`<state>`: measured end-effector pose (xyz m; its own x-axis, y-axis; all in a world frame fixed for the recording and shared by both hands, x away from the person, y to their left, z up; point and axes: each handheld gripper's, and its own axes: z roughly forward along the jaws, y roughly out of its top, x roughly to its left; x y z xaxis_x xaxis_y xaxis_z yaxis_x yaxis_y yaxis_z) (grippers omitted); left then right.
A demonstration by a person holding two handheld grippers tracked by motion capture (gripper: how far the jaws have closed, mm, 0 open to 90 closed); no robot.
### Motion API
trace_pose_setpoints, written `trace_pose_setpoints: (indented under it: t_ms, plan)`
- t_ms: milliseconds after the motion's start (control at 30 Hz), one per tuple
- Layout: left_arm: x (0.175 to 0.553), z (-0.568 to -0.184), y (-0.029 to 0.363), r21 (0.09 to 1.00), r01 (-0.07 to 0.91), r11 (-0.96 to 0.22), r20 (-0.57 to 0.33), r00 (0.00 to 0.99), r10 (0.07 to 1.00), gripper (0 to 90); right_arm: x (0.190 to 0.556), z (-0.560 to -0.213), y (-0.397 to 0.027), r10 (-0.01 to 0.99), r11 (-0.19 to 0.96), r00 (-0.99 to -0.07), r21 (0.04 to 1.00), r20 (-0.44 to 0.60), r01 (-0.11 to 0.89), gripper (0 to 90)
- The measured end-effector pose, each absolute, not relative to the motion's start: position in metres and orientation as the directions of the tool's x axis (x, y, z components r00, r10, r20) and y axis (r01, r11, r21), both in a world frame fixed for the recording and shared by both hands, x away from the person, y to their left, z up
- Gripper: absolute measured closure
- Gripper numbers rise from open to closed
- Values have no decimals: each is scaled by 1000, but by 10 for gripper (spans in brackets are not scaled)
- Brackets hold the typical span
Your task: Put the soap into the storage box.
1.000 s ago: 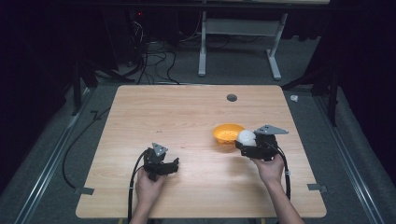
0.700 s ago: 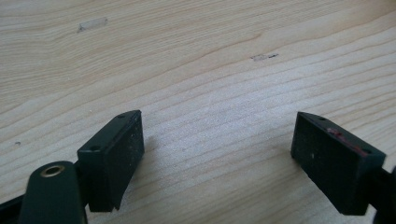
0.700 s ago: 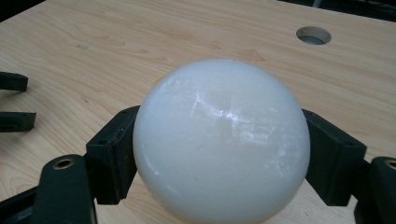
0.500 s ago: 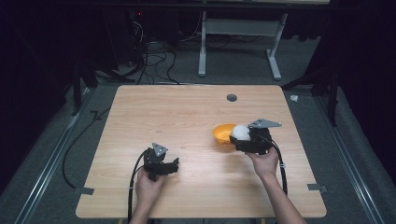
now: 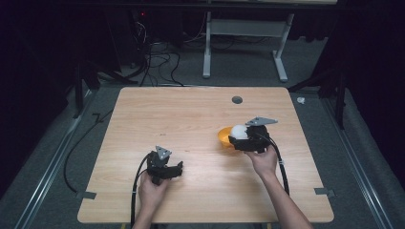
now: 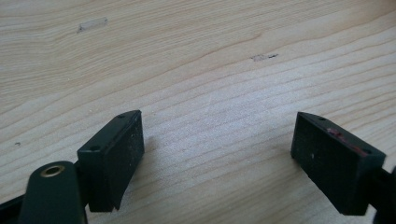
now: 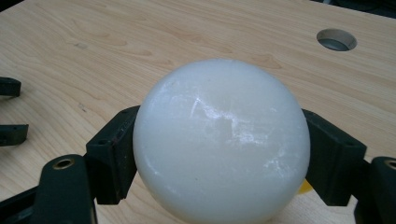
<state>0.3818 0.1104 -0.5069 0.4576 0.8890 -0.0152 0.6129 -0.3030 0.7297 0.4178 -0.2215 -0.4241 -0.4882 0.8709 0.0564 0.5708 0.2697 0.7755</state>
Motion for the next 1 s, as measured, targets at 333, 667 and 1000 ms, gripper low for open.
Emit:
trace_pose_setpoints:
  t_ms: [333,667,1000]
  plan:
    - [382,-507,110,730,613,-303,-16,459,889,177,434,-431,-212,882,279,-469,750,47,600,233]
    - [382,-507,111,729,614,-304,-17,460,888,177,446,-441,-210,893,279,-448,727,44,628,232]
    - [382,-507,111,729,614,-302,-20,461,887,184,452,-450,-208,903,273,-426,704,47,655,232]
